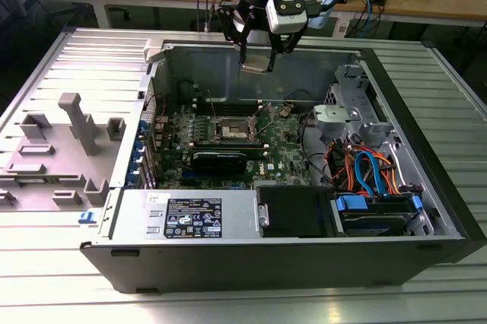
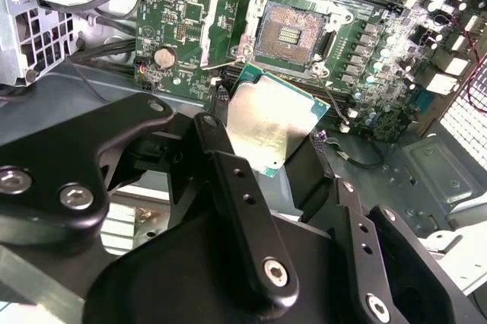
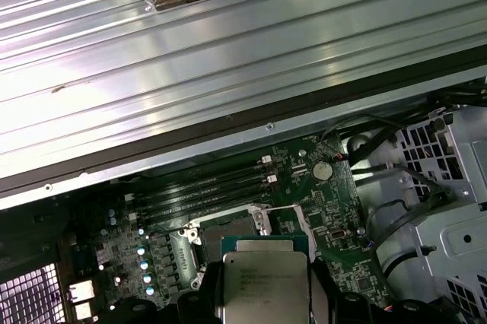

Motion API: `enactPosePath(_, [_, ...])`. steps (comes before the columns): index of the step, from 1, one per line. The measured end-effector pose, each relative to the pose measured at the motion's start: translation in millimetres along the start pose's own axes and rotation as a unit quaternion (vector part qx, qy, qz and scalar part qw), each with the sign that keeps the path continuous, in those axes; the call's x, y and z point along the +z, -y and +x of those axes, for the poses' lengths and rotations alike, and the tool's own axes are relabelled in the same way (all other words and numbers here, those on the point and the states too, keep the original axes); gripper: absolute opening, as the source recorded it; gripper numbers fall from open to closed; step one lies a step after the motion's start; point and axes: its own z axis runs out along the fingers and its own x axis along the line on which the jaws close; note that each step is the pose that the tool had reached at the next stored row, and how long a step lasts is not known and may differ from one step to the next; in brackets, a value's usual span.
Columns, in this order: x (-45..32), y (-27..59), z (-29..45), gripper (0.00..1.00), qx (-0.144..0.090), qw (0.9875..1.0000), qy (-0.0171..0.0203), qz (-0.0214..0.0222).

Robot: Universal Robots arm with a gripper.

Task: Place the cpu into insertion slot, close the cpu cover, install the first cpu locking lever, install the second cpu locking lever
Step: 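Place the cpu into insertion slot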

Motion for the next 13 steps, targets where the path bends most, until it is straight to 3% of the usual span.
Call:
enactPosePath(3, [0.0,0.0,0.0,0.54,0.001,1.0,0.0001,0.0])
enactPosePath(9, [0.1,0.0,0.0,0.54,0.025,0.9997,0.0021,-0.0005])
enactPosePath(13, [0.0,2.9,-0.8,0.54,0.025,0.9997,0.0022,-0.0005])
